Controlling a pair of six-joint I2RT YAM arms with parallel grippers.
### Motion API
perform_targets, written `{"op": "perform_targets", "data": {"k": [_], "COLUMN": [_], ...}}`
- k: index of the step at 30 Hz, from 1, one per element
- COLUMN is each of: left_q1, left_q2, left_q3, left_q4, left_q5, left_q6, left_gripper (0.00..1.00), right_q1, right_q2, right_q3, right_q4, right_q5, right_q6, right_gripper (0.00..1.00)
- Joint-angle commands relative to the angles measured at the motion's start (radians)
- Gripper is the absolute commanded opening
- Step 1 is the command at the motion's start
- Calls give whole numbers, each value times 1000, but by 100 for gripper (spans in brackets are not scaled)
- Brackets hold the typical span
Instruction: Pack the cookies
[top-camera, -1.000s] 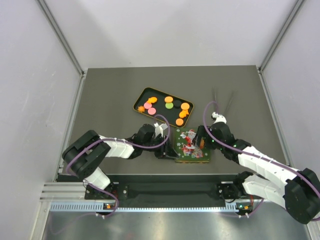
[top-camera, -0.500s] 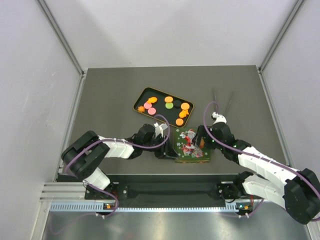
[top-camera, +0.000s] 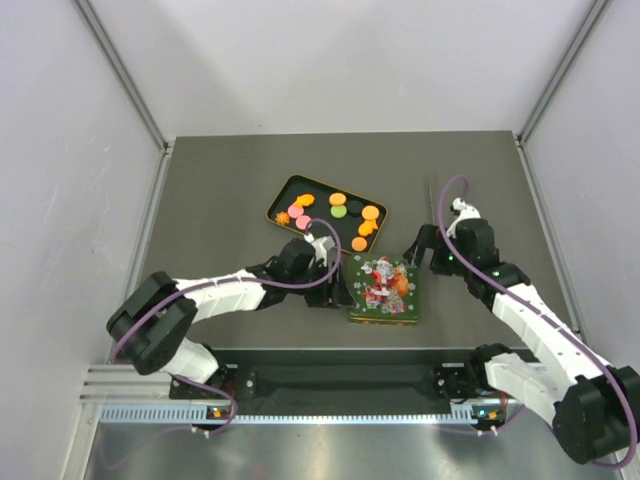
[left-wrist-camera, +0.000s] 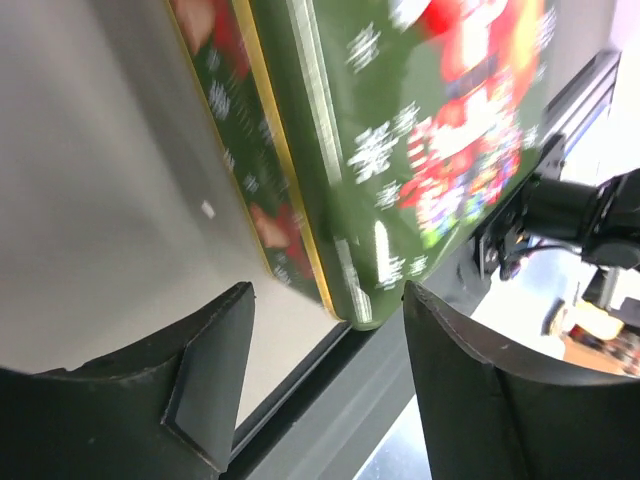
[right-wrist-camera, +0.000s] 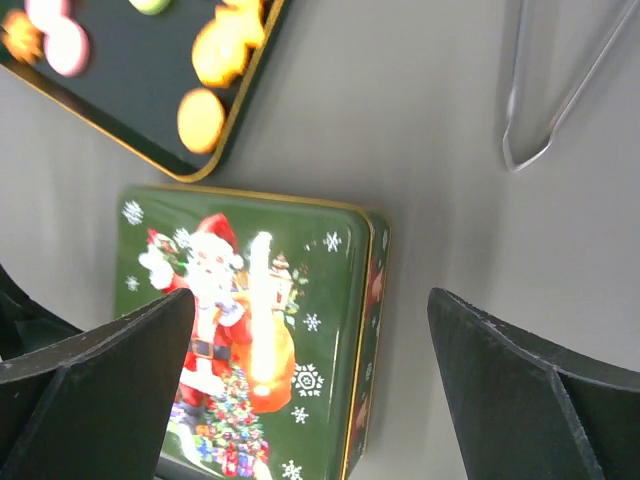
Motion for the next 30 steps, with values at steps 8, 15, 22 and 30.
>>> {"op": "perform_targets", "data": {"k": [8,15,22,30], "left_q1": [36,55,65,66], "left_q2": [-163,-292,-382,-454], "left_q3": [318,403,352,312], "left_q4": [-329,-444,-444,-449], "left_q5": [-167,-316,-354,-373], "left_q6": [201,297,304,303], "left_gripper": [68,71,72,73], "right_q1": [-35,-35,-34,-37], "right_q2": [-73,-137,-197,-235], "right_q3": [164,222,225,209], "right_q4": [-80,-121,-140,-106], "right_q5": [-80,-61,1,73], "right_q6": [-59,-66,-61,-46], "right_gripper": [100,100,100,100]}}
